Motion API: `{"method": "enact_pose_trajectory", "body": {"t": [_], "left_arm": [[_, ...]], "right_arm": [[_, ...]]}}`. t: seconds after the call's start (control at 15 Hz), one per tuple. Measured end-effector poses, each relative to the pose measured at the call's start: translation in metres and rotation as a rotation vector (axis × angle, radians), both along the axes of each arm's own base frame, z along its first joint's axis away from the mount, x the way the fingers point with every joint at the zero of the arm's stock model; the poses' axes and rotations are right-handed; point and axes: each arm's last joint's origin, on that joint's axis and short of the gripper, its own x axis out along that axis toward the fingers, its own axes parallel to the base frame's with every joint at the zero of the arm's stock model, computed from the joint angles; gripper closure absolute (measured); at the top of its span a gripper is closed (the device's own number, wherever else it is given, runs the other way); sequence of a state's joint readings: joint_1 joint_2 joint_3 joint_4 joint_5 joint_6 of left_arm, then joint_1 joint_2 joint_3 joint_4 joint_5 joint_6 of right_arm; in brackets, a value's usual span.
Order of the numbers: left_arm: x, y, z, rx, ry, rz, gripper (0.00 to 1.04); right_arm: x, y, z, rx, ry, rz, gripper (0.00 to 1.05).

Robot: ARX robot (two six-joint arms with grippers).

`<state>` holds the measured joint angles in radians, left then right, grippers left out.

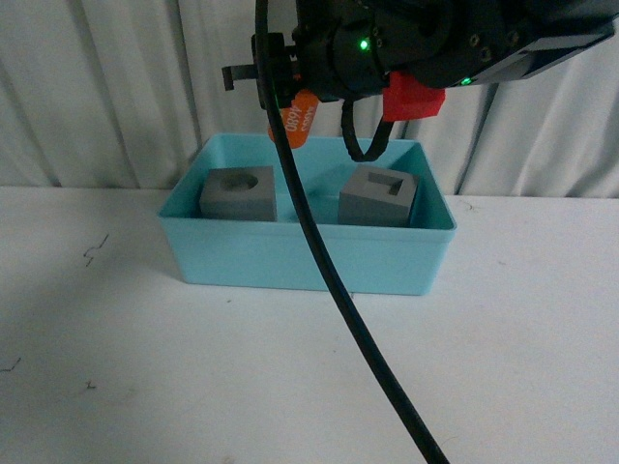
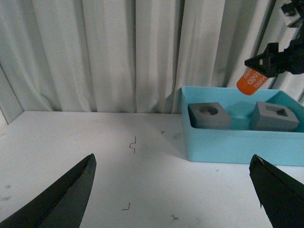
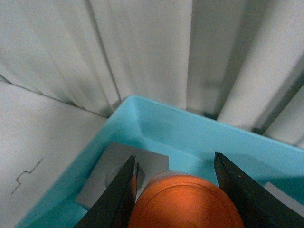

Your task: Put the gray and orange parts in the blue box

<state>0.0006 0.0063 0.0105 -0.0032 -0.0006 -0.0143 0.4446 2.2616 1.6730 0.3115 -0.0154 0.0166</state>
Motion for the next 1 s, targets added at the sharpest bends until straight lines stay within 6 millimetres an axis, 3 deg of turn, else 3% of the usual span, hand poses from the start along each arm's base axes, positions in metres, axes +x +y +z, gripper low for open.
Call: {"method": "enact_pose_trajectory", "body": {"t": [0.2, 0.33, 0.73, 1.0], "left_arm": [[0.0, 0.0, 0.0, 0.0, 0.0, 0.0, 0.07], [0.0, 0.0, 0.0, 0.0, 0.0, 0.0, 0.07], [0.0, 0.0, 0.0, 0.0, 0.0, 0.0, 0.07], [0.0, 0.0, 0.0, 0.0, 0.0, 0.0, 0.07]], "right_arm": [[0.006, 0.002, -0.037, -0.014, 0.102, -0.053, 0.59], [0.006, 0.001, -0.041, -0.001, 0.123, -0.069, 0.59], [0.007, 0.0, -0.078, -0.018, 0.233, -0.126, 0.59], [0.015, 0.002, -0.086, -0.009, 0.255, -0.151, 0.59]]}}
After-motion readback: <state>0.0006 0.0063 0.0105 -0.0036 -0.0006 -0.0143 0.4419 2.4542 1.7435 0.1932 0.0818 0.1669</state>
